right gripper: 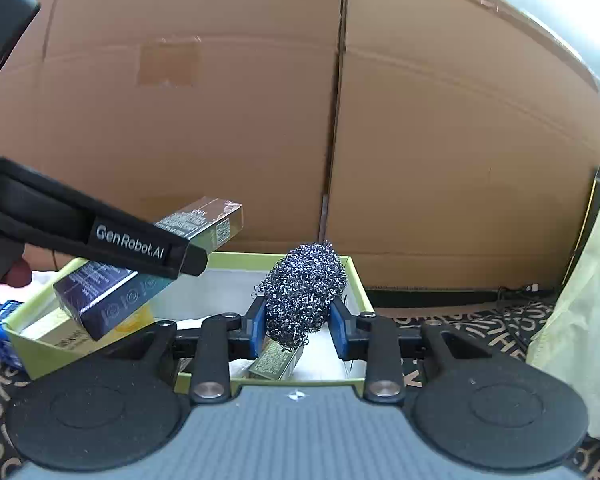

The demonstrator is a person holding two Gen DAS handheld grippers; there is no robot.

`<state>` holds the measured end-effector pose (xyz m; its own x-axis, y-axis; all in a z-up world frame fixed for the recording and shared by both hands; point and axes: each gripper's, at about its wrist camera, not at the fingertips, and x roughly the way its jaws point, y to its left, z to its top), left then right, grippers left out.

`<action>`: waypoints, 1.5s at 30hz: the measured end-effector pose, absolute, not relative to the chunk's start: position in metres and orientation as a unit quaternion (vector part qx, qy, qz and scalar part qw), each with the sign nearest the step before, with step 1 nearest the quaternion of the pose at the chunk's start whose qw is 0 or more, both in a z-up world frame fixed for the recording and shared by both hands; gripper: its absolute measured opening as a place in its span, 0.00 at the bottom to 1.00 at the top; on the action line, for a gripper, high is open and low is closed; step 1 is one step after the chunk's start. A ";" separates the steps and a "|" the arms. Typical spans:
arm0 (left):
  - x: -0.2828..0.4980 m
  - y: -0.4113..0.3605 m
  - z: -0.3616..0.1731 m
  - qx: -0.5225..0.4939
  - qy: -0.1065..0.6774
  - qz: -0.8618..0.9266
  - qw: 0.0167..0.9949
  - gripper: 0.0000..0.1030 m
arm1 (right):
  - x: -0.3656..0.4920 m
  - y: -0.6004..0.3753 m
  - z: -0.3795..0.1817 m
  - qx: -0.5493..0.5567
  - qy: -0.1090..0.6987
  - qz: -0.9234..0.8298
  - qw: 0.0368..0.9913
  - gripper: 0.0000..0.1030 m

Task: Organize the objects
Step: 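Open both tools to release the items into the lime-green box, then withdraw both tools from the lime-green box back to the items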

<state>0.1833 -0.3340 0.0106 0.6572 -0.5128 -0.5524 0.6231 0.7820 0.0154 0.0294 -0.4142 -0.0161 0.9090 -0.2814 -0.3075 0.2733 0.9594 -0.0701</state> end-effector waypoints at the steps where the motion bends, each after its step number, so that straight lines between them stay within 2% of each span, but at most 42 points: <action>1: 0.186 -0.335 0.007 0.104 0.270 -0.314 0.904 0.37 | 0.032 -0.416 -0.019 -0.010 0.162 -0.140 0.977 0.37; 2: 0.187 -0.334 0.005 0.104 0.266 -0.315 0.905 0.40 | 0.035 -0.417 -0.021 -0.007 0.165 -0.138 0.977 0.40; 4: 0.185 -0.329 0.004 0.097 0.257 -0.309 0.911 0.81 | 0.042 -0.419 -0.027 -0.003 0.179 -0.125 0.976 0.49; 6: 0.178 -0.320 0.007 0.079 0.230 -0.304 0.921 0.96 | 0.044 -0.420 -0.031 0.001 0.190 -0.130 0.973 0.57; 7: 0.174 -0.315 0.009 0.076 0.220 -0.305 0.923 0.97 | 0.041 -0.420 -0.031 0.001 0.185 -0.137 0.973 0.62; 9: 0.167 -0.309 0.014 0.078 0.215 -0.302 0.925 0.99 | 0.029 -0.419 -0.029 0.007 0.165 -0.148 0.975 0.69; 12: 0.152 -0.296 0.021 0.069 0.209 -0.303 0.927 1.00 | 0.011 -0.415 -0.020 0.021 0.146 -0.155 0.977 0.72; 19: 0.108 -0.248 0.035 0.079 0.223 -0.277 0.931 1.00 | -0.018 -0.402 -0.008 0.051 0.122 -0.134 0.982 0.85; 30: 0.076 -0.164 0.022 0.076 0.239 -0.190 0.949 1.00 | -0.035 -0.347 -0.035 0.088 0.155 -0.078 0.981 0.86; 45: 0.098 -0.078 -0.024 0.046 0.310 -0.092 0.945 1.00 | -0.025 -0.273 -0.057 0.089 0.218 0.002 0.972 0.86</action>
